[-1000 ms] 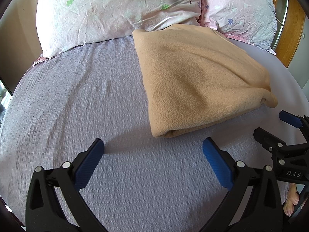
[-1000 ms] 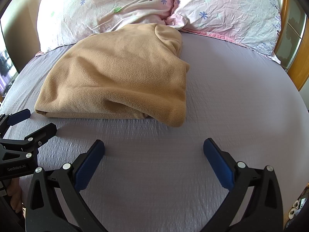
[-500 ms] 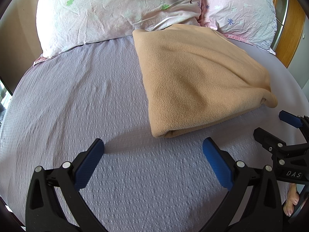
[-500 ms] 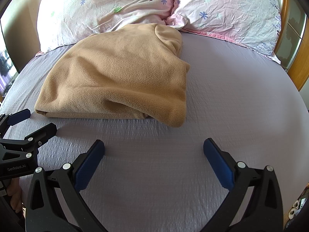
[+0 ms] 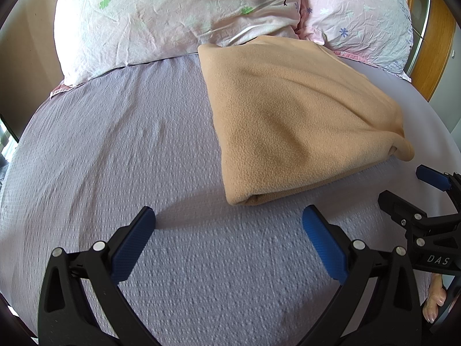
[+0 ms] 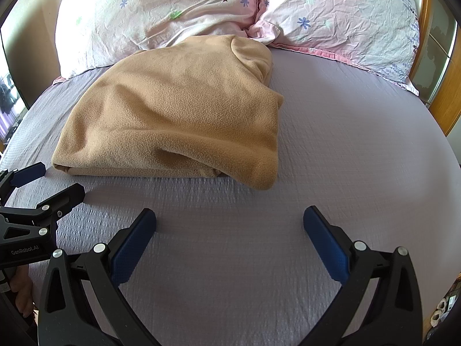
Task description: Fold small clothes
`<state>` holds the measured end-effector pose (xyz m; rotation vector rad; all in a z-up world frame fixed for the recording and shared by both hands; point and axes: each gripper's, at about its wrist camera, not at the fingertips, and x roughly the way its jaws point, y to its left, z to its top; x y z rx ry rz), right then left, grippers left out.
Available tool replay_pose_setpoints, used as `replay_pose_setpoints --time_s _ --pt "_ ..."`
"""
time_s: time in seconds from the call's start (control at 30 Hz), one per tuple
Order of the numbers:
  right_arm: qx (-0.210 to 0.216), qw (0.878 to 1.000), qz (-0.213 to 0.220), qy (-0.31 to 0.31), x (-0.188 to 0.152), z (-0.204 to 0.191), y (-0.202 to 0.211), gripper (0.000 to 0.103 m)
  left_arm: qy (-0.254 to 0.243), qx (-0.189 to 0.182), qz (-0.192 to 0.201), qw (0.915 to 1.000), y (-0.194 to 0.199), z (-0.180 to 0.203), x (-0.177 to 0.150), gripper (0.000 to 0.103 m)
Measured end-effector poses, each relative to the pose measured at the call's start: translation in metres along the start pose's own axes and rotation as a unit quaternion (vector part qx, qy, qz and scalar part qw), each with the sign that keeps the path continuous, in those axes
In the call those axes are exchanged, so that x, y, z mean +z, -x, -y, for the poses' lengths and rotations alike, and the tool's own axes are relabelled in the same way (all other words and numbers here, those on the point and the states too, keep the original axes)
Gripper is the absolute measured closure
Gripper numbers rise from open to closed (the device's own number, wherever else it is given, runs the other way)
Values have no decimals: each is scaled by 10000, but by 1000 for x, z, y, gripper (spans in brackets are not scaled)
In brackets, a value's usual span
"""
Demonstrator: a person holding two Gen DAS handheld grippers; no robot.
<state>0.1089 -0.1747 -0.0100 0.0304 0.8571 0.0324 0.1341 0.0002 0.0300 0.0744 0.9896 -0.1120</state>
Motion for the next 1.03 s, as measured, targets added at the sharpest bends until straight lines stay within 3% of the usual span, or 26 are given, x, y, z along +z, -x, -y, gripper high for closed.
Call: replay_pose_setpoints --time_s 1.03 --pt "4 10000 3 0 0 0 0 1 -7 16 56 10000 0 0 1 2"
